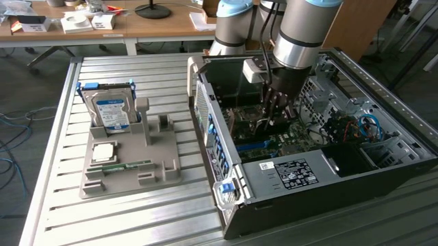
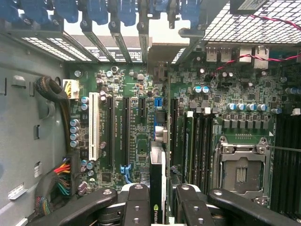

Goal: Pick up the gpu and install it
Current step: 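Insert the gpu into the slot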

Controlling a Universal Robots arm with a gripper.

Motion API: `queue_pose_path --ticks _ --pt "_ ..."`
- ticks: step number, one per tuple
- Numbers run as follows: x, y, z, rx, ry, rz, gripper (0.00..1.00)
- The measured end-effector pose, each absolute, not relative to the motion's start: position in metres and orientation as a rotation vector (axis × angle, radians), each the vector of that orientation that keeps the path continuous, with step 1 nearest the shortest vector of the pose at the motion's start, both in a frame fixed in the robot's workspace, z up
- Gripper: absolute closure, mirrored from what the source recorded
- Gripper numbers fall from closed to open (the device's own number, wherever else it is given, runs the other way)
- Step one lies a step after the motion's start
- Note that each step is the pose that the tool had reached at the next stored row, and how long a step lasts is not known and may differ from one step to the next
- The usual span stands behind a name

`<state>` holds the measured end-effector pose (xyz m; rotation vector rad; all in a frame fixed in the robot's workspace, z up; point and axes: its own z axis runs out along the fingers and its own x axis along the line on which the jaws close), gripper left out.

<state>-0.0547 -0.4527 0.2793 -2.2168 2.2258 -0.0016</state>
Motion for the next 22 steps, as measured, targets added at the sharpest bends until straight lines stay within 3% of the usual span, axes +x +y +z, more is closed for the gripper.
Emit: queue_pose_path --ticks 22 --pt "-0.0569 -0.4532 0.2754 -2.216 2.225 0.0 0.74"
